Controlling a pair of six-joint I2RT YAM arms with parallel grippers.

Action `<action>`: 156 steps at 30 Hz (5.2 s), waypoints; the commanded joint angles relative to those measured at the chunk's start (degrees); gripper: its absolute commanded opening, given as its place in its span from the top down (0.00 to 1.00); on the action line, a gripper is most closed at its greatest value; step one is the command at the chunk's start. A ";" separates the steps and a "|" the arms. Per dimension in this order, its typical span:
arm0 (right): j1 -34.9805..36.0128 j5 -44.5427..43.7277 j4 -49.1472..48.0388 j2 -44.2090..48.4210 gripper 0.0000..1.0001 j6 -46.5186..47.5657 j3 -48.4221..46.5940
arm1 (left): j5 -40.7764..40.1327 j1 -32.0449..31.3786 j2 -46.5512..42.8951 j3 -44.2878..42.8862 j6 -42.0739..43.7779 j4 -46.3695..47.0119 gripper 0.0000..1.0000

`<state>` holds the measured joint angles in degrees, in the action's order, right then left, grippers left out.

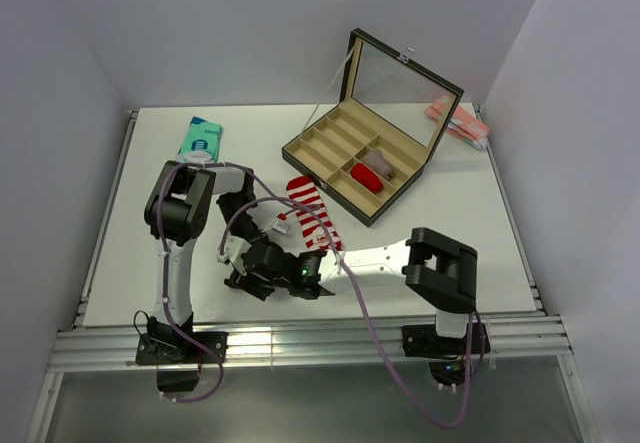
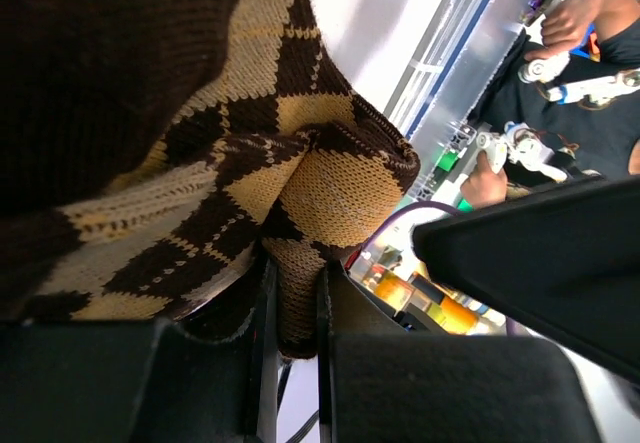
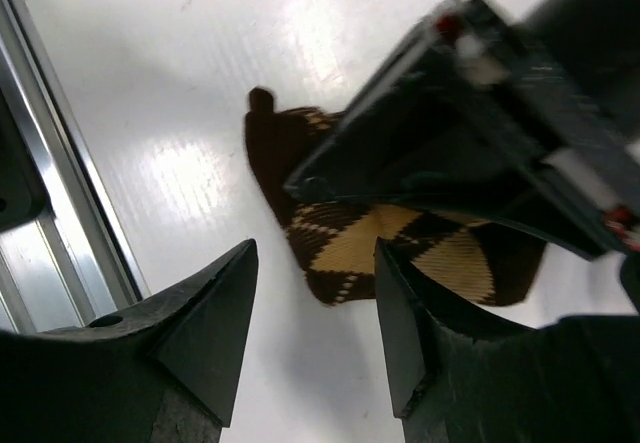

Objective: Roll the socks
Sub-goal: Roll the sock at the center of the board.

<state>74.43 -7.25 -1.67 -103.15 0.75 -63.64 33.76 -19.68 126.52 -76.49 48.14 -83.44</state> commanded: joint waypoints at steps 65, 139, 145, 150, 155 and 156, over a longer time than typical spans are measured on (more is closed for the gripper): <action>-24.06 47.13 -1.07 -16.98 0.84 -17.98 -2.97 | 4.84 25.05 -28.68 2.19 -22.05 36.93 0.64; -34.09 56.21 23.21 -30.80 0.69 -23.87 -24.87 | -26.03 -20.75 -52.17 51.45 -4.02 77.13 0.97; -34.09 50.05 21.80 -26.23 0.62 -24.22 -22.68 | -24.44 -20.75 -51.28 49.77 -3.67 73.16 0.95; -33.92 48.38 26.88 -28.85 0.69 -22.38 -25.22 | -26.11 -20.75 -53.30 49.86 -3.76 73.86 0.71; -33.92 45.49 30.85 -31.31 0.85 -20.45 -27.50 | -25.67 -20.75 -54.18 48.63 -2.44 72.10 0.57; -33.83 45.39 31.72 -31.49 0.86 -19.92 -27.77 | -25.59 -20.75 -54.36 48.71 -2.26 71.93 0.56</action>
<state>39.88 48.64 23.18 -130.74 -23.88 -91.42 6.04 -40.47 71.72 -28.14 46.11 -3.53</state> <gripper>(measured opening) 0.340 0.433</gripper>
